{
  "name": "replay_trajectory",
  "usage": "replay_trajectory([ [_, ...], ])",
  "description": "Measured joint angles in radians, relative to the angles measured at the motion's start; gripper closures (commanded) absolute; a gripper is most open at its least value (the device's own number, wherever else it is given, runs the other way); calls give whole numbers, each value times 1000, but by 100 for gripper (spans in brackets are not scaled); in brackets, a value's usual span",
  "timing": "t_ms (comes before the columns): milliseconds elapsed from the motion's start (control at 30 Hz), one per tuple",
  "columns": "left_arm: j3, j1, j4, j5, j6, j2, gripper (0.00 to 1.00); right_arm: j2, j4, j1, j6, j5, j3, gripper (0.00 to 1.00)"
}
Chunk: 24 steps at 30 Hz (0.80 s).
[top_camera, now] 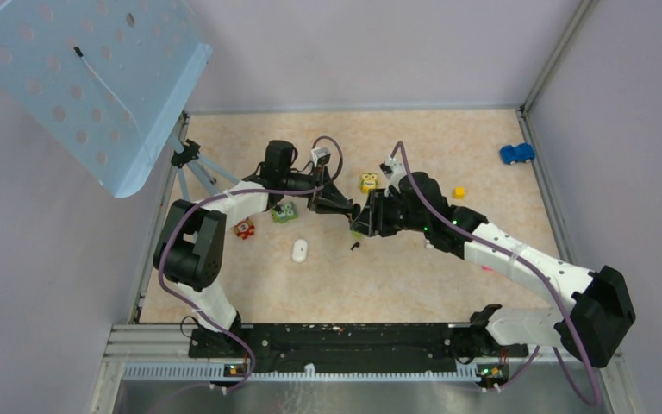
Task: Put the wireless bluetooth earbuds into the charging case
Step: Adjust the left earbud in the left side groove of the charging case.
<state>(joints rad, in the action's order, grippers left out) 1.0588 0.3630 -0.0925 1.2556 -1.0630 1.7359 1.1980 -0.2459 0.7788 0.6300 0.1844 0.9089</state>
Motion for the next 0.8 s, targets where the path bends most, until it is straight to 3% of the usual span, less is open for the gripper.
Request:
replay_trajectory([
  [800, 0, 0, -12, -14, -1, 0, 100, 40, 36, -1, 13, -8, 21, 59],
])
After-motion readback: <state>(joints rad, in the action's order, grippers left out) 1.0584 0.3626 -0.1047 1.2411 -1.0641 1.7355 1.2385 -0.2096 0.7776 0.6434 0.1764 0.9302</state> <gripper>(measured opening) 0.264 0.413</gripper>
